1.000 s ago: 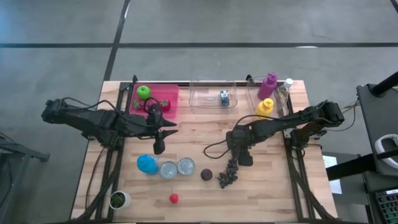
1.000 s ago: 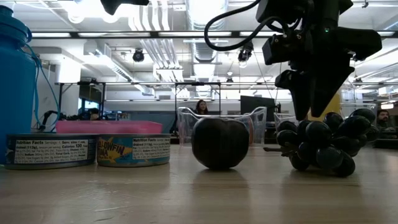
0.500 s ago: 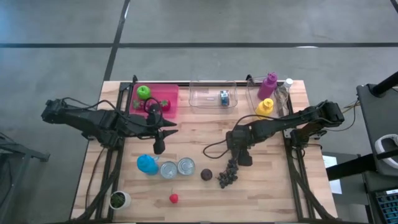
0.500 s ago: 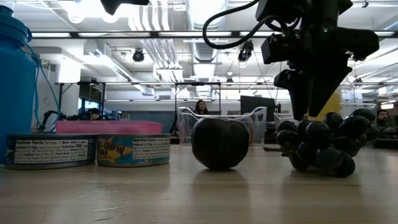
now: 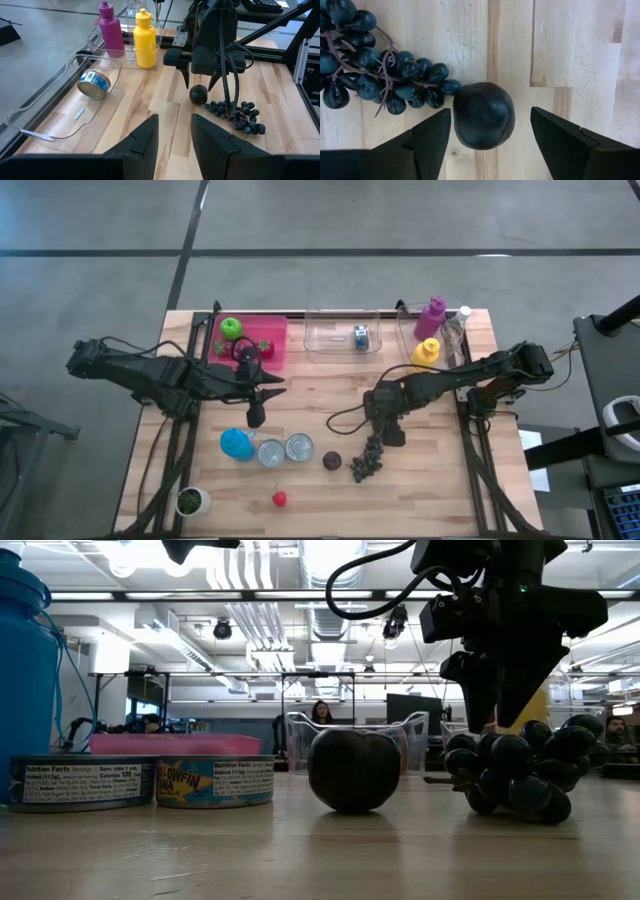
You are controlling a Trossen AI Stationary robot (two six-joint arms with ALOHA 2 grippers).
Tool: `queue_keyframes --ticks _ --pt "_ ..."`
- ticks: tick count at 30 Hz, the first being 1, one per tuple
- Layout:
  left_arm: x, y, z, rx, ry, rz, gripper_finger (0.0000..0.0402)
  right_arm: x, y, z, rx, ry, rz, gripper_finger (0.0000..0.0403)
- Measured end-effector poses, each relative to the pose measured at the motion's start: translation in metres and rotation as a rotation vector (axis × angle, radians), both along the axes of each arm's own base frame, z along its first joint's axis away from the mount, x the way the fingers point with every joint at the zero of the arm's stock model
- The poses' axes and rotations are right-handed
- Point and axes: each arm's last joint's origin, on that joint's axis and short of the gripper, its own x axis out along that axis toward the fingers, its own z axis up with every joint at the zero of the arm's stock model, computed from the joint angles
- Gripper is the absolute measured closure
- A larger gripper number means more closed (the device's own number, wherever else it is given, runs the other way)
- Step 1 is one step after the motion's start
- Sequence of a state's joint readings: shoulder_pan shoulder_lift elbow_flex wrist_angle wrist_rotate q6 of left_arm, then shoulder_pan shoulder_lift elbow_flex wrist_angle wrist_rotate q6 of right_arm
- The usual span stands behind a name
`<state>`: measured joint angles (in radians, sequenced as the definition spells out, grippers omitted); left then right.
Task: Pick & Place Food Item
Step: Put the right black plum into the red transparent bin
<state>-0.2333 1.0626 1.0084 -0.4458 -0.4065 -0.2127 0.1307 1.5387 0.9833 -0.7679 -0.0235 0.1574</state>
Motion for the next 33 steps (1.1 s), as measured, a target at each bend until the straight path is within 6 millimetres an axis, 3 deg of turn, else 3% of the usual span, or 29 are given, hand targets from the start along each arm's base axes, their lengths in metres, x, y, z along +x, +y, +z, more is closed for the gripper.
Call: queue_keyframes --ticks 12,26,33 --pt "0.0 0.0 0.0 0.0 -0.001 0.0 0.0284 -0.003 -0.002 -0.014 0.066 -0.024 0.005 0.0098" --pt "0.0 0.0 0.0 -0.004 -0.002 0.001 0.0284 -0.013 -0.003 -0.042 0.066 -0.045 0.0 0.0105" --pt "0.0 0.0 0.0 -0.004 -0.002 0.001 0.0284 -0.013 -0.003 -0.043 0.071 -0.055 -0.012 0.0096"
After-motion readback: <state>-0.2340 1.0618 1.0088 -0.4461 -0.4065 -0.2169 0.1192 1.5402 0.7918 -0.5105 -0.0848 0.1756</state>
